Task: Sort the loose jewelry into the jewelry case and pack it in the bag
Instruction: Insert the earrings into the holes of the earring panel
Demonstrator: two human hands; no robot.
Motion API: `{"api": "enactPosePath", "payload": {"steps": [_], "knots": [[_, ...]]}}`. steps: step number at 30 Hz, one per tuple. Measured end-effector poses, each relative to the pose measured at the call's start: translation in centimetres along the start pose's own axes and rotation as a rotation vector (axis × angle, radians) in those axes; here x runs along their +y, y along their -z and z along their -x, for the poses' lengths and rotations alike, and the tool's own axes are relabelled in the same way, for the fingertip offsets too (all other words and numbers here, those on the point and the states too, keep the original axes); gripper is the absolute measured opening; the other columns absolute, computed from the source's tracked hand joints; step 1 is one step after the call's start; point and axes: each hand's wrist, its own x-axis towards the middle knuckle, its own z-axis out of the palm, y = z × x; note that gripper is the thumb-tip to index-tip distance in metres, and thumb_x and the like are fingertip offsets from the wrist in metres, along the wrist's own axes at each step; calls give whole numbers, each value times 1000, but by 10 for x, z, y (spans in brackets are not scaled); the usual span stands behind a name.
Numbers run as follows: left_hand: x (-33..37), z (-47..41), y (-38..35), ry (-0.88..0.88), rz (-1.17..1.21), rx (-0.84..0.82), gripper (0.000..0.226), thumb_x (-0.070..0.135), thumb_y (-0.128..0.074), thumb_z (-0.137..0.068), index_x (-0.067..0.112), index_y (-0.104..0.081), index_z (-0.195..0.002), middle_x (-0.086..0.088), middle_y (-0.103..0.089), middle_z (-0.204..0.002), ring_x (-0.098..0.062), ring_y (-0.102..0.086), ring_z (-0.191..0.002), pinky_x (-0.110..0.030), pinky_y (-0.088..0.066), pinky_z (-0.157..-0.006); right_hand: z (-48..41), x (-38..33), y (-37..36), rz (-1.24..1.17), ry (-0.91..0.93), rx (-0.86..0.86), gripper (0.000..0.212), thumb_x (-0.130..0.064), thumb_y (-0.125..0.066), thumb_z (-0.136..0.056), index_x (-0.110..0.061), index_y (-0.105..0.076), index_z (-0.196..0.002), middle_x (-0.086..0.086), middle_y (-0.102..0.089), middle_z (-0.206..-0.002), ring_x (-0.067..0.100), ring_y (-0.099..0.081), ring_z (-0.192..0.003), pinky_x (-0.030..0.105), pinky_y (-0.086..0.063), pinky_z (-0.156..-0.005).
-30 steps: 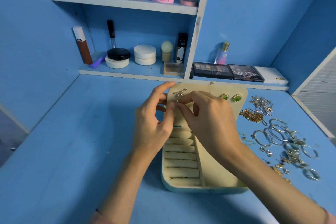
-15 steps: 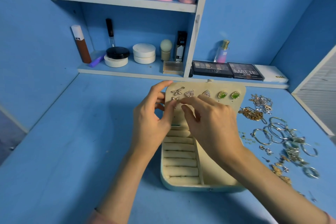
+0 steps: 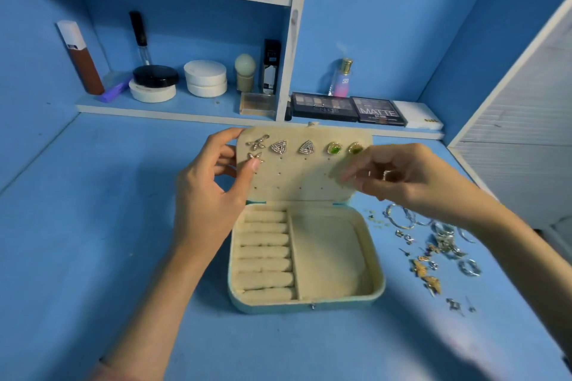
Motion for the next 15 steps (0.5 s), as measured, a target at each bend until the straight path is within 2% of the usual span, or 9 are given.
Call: {"api": "enactPosePath", "payload": {"steps": [3, 7, 13, 15], "knots": [[-1, 0, 1, 11, 3, -5, 32, 20, -66, -83, 33, -56, -111, 15, -65, -90, -3, -63, -77, -20, -53, -76, 5, 18, 11, 223, -31, -19, 14, -11, -68, -84, -24, -72, -85, -7, -68, -76, 7, -54, -63, 13, -41, -58], [0, 0, 1, 12, 4, -3, 33, 22, -66, -83, 33, -55, -111, 17, -65, -91, -1, -63, -78, -21, -53, -76, 13, 37, 9, 492, -51, -108, 12, -14, -67, -84, -25, -71, -86, -9, -63, -77, 6, -56, -75, 19, -46, -64], [-2, 0, 2, 23, 3, -20, 32, 25, -66, -82, 32, -56, -112, 27, -65, -87, 0, -63, -79, -19, -52, -77, 21, 50, 1, 548, -29, -135, 14, -21, -66, -84, -33, -70, -90, -10, -56, -79, -1, -49, -67, 28, -47, -63], [-2, 0, 2, 22, 1, -21, 34, 25, -66, -82, 32, -55, -113, 25, -65, -87, 0, -63, -80, -19, -53, -78, 22, 51, -2, 555, -17, -144, 14, -24, -65, -85, -36, -70, -92, -11, -53, -78, -3, -46, -67, 30, -47, -62]]}}
